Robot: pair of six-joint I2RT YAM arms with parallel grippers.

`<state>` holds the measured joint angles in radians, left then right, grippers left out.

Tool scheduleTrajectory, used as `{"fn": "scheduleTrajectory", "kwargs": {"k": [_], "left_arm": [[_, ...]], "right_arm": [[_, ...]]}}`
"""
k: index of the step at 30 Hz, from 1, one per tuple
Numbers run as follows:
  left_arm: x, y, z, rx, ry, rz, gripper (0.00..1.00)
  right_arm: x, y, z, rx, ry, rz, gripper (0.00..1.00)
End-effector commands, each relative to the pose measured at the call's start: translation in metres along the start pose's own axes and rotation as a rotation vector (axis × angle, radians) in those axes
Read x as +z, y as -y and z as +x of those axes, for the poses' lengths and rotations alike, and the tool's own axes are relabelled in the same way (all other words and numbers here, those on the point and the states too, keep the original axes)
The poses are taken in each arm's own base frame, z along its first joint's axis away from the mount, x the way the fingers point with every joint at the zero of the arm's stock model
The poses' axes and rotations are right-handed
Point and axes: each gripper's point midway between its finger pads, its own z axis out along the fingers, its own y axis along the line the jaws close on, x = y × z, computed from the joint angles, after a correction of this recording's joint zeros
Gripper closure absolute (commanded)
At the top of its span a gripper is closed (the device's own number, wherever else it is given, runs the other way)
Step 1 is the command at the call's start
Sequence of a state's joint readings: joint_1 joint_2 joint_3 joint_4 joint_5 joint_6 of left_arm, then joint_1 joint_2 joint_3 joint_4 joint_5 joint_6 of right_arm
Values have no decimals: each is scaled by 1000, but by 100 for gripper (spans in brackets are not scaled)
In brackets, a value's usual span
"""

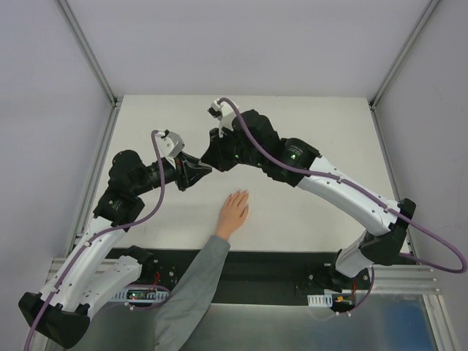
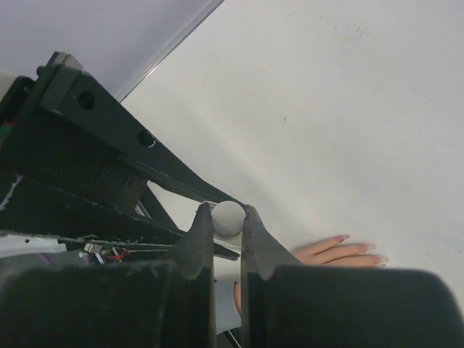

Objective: Paint the nails

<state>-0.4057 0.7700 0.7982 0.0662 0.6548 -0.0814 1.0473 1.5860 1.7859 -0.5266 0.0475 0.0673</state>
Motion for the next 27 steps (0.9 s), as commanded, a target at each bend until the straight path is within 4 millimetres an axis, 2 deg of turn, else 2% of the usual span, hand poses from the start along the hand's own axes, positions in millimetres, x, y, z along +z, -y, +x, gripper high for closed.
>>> {"fn": "scheduleTrajectory", "kwargs": {"k": [1,2,3,4,5,8,16,17,18,19,20,21,24,25,27], "left_arm": [[-8,46,-26,17,57,228,100],[-16,69,-22,20,35,371,100],[-24,85,-19,18,22,474,100],[-30,99,-26,21,41,565,100],[-43,115,-23,20,15,686,100],[-47,122,-24,-26,2,738,100],[-33,105,-32,-13,20,602,100],[-32,103,-32,-30,9,584,100],[-30,99,-31,-7,16,562,100],[-27,94,-32,-6,22,527,100],[-26,91,-33,-1,27,506,100],[-24,87,-31,5,27,479,100],[-16,65,-28,19,43,338,100],[-14,59,-26,22,41,298,100],[-10,42,-24,38,41,206,100]], "right_arm": [[-39,-26,-4,-209,48,-297,99],[-39,-31,22,-251,-7,-425,100],[-48,-32,23,-239,-8,-543,99],[-77,-62,26,-267,4,-816,99],[-84,-64,29,-262,1,-882,99],[-91,-69,35,-251,-34,-969,99],[-92,-66,26,-247,3,-878,98],[-93,-66,24,-244,7,-868,93],[-95,-67,22,-237,11,-853,70],[-91,-62,16,-222,29,-793,59],[-89,-61,14,-193,25,-761,43],[-83,-51,5,-167,52,-667,37],[-81,-37,-5,-82,67,-525,28],[-79,-26,-10,-65,90,-440,26],[-80,-20,-17,13,98,-368,24]]}}
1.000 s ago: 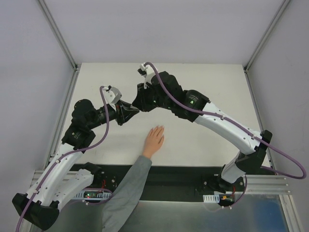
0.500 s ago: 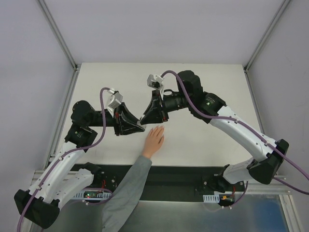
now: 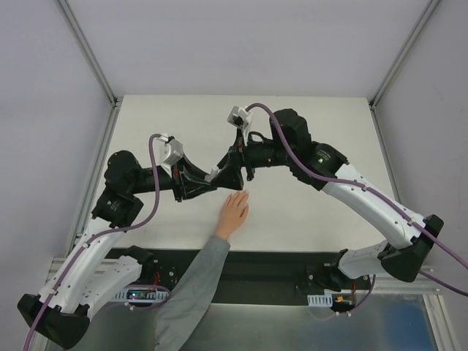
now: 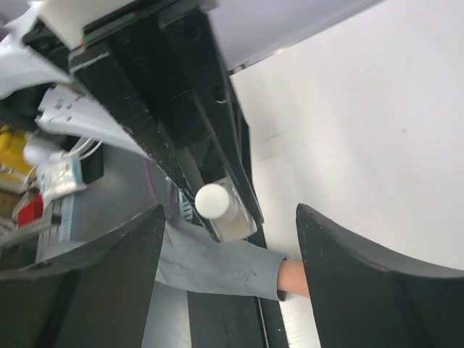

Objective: Paint the nails

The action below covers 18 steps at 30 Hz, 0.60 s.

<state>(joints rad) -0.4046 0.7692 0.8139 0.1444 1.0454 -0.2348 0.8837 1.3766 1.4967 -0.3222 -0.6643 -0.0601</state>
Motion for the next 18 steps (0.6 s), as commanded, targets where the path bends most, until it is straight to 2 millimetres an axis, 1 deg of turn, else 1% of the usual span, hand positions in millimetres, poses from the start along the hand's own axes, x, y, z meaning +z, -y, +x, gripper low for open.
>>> {"fn": "scheduleTrajectory", "kwargs": {"k": [1,2,3,4,5,6,7,8,9,10,11,12,13,15,17,18], "left_arm": [[-7,-34,-13,120,30,-210,100],[-8,-41,-13,121,33,-247,100],[-9,-43,-14,127,34,-258,100],[-9,-45,-15,131,37,-270,100],[-10,-48,-17,136,43,-292,100],[-11,-51,-18,139,44,-304,100],[-11,-52,-18,141,46,-313,100],[-12,-53,-20,145,49,-319,100],[-12,-55,-20,144,49,-325,100],[-11,-54,-21,143,49,-322,100],[-11,-53,-21,143,49,-318,100],[-11,-53,-20,139,47,-313,100],[-10,-51,-19,139,45,-303,100],[-11,-49,-17,141,44,-297,100],[-12,-47,-14,140,43,-295,100],[-13,-45,-15,145,48,-293,100]], "right_arm": [[-31,17,-41,112,156,296,24],[-31,18,-41,128,162,325,24],[-33,19,-46,159,183,355,24],[-35,27,-47,173,196,420,25],[-30,23,-45,171,190,426,27],[-30,24,-51,159,206,456,28],[-27,22,-51,154,201,462,28],[-18,20,-48,151,183,463,30],[-17,20,-53,145,187,478,30],[-16,23,-55,136,192,508,31],[-10,22,-53,135,181,511,32],[-3,26,-51,134,167,520,33],[-1,26,-54,131,168,526,34],[10,29,-50,132,145,525,42],[14,29,-49,127,135,526,50],[16,31,-47,128,129,531,51]]}}
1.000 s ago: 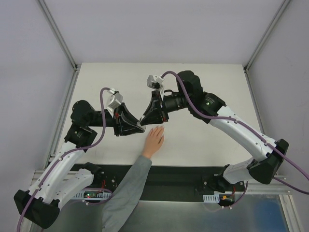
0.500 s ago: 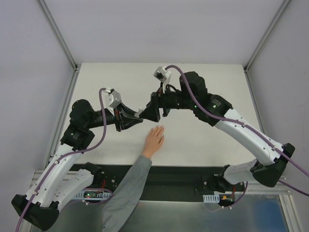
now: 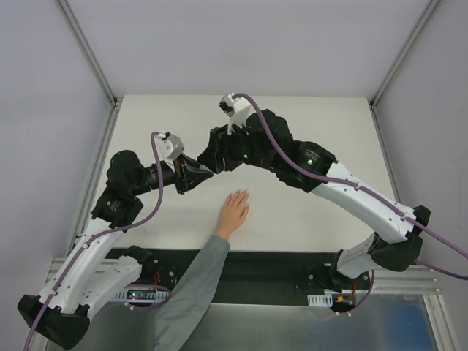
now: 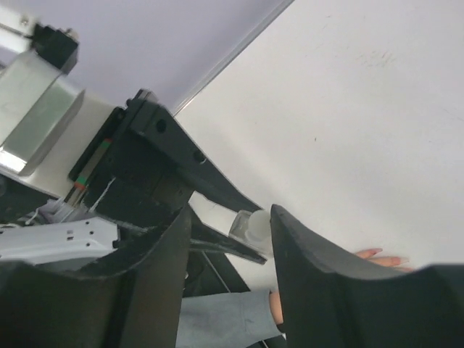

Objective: Paint the nails

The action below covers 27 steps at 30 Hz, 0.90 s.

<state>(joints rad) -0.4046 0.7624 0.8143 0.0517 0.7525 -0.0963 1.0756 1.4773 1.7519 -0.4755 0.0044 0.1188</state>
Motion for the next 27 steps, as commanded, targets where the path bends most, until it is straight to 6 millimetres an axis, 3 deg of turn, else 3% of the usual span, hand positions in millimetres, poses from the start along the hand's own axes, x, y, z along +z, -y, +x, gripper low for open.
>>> {"fn": "scheduleTrajectory", "kwargs": {"k": [1,8,11,14,15,17,18,19,22,27], "left_arm": [[-7,7,-18,67,54,3,100],[-9,13,-19,53,58,23,100],[-9,21,-20,46,53,67,100],[-10,39,-24,47,43,169,100],[-15,57,-22,47,25,278,100],[-24,84,-24,70,8,458,100],[-41,111,-18,55,-33,641,100],[-45,116,-19,50,-44,687,100],[-48,118,-15,25,-65,719,100],[-33,100,-17,17,-34,594,100]], "right_arm": [[9,9,0,6,-3,71,52],[8,11,7,-25,-22,65,60],[4,5,9,-75,-37,17,73],[-8,-7,12,-174,-60,-118,99],[-17,-27,21,-208,-99,-280,99],[-34,-39,39,-337,-135,-516,99],[-66,-68,43,-389,-114,-774,99],[-65,-59,54,-377,-119,-800,100],[-72,-57,34,-366,-50,-884,99],[-63,-46,32,-312,-63,-792,100]]}}
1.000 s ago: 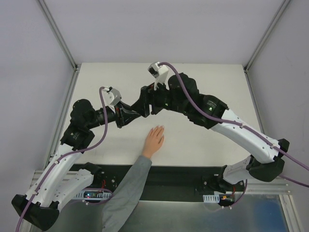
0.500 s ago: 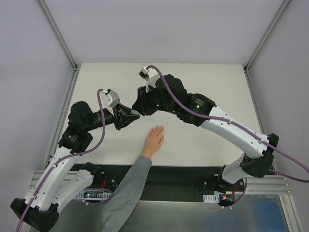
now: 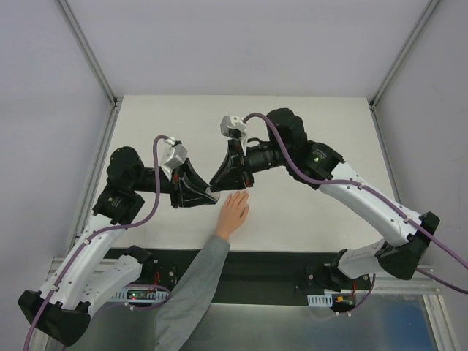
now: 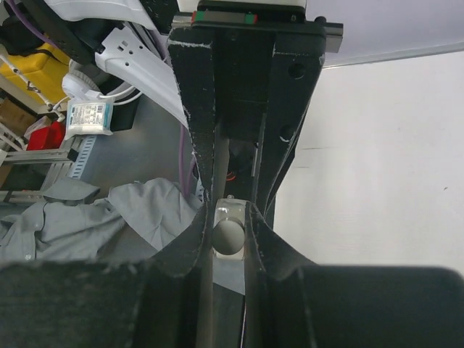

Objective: Paint the nails

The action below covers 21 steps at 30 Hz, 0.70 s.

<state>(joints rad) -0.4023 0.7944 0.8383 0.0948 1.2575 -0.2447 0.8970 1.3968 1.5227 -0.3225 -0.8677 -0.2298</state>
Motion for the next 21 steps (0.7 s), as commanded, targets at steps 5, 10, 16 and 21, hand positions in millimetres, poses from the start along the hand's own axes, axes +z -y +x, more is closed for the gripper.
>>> {"fn": "scheduleTrajectory", "kwargs": {"k": [5,10,16,21], "left_arm": [[-2,-17,-23,153,47,-111,100],[-13,-65,-18,163,48,-373,100],[-25,-86,-19,191,59,-516,100],[-24,-86,-20,184,59,-510,100]], "right_arm": [[-28,20,-33,44,101,239,55],[-64,64,-34,316,204,677,27],[-65,74,-29,393,242,811,26],[-51,77,-37,360,238,826,25]]}}
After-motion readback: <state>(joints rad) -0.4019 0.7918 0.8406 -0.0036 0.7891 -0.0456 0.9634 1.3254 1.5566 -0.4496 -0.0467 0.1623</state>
